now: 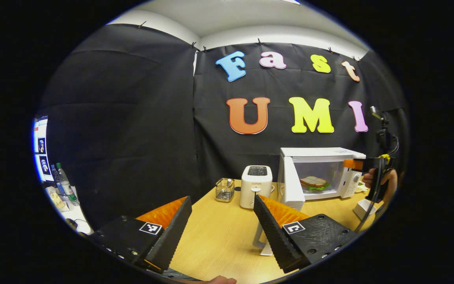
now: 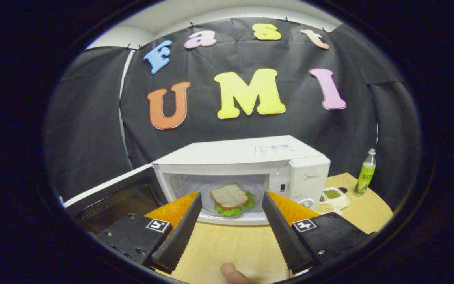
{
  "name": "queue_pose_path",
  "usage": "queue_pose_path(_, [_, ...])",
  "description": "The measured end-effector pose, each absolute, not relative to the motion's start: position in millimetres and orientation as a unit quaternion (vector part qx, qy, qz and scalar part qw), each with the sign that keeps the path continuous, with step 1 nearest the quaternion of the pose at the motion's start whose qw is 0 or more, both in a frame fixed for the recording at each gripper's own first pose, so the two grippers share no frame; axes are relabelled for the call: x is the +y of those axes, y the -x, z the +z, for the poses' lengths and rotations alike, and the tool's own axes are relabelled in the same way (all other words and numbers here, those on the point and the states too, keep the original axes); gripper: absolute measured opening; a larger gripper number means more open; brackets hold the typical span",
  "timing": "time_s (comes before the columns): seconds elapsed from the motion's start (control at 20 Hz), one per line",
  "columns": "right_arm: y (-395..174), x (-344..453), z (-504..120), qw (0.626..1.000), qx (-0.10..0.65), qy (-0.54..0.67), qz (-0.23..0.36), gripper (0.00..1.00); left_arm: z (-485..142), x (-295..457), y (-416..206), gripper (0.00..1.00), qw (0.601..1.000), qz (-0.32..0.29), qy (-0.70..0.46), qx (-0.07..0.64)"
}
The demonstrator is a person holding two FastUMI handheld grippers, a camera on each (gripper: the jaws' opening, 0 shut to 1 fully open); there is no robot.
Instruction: Open the microwave oven with the left hand, put the food in, and close the microwave oven.
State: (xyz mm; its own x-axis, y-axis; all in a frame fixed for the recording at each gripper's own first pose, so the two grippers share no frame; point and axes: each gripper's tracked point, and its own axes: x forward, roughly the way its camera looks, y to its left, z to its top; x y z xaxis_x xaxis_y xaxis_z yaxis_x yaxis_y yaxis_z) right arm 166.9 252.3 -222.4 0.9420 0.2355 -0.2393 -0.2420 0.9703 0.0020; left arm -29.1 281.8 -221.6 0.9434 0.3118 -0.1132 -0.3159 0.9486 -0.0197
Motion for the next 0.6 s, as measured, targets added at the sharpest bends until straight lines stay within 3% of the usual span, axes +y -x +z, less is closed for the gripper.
queue_pose_path(0.25, [-106, 209, -155, 0.991, 0.065, 0.036, 0.114, 0.98, -237, 288, 7, 0.95, 0.988, 0.139, 0.036, 0.052])
queue_pose_path(0.3, [-94, 200, -144, 0.992, 0.057, 0.029, 0.110, 0.92, -240, 291, 3, 0.96, 0.989, 0.136, 0.034, 0.047])
queue_pose_path(0.35, [-83, 189, -133, 0.993, 0.053, 0.026, 0.105, 0.98, -245, 295, -1, 0.95, 0.989, 0.137, 0.033, 0.046])
queue_pose_path(0.45, [-66, 167, -114, 0.994, 0.044, 0.031, 0.097, 0.98, -258, 304, -11, 0.70, 0.988, 0.138, 0.046, 0.045])
queue_pose_path(0.6, [-41, 133, -88, 0.996, 0.026, 0.051, 0.071, 0.98, -274, 299, -22, 0.59, 0.989, 0.114, 0.072, 0.054])
